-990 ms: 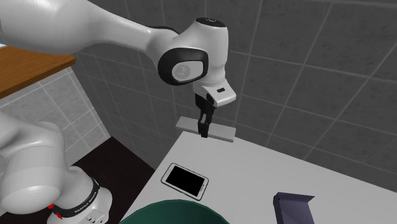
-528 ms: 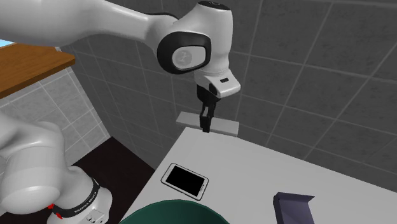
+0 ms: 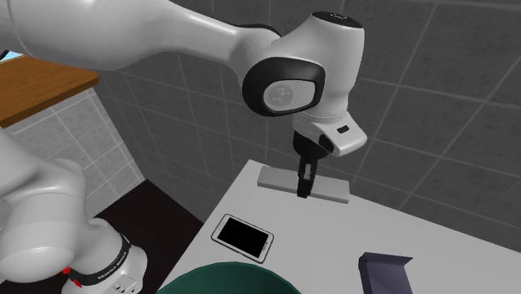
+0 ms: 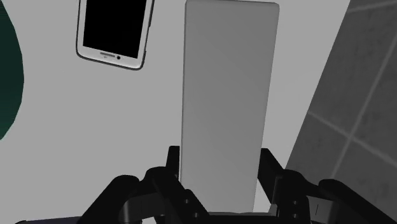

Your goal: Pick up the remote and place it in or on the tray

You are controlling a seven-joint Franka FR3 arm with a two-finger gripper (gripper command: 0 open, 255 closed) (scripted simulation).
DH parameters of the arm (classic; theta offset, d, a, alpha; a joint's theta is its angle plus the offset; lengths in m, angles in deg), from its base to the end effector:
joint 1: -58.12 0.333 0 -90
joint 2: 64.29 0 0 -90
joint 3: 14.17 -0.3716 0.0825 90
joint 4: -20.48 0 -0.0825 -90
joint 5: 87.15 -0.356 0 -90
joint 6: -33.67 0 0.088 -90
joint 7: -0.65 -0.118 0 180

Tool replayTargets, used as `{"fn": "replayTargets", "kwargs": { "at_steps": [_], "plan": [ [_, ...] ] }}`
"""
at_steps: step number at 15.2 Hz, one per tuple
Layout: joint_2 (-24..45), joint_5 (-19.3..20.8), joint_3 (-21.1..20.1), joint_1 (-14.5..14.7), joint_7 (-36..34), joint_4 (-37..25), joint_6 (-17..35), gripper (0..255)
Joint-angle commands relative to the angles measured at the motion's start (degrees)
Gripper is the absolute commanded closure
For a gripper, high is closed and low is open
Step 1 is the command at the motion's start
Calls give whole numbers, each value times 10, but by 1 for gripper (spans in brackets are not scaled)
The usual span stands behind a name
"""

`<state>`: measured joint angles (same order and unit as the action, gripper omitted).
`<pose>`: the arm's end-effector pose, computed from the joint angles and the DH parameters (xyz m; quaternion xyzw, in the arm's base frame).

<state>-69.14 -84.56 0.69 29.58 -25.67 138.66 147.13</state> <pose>0.3579 -0.3481 0.5258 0.8259 -0.5638 -0.0016 0.0098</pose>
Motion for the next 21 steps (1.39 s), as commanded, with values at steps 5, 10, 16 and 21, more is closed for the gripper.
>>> {"fn": "replayTargets", "kwargs": {
  "at_steps": [5,10,16,21],
  "plan": [
    [83,-25,40,-35,87,-99,-18,255],
    [168,-59,62,-75,155,-206,-44,255],
    [290,-106,73,-139,225,-373,-98,255],
    [423,-146,68,-214,264,-582,-177,255]
  ]
}}
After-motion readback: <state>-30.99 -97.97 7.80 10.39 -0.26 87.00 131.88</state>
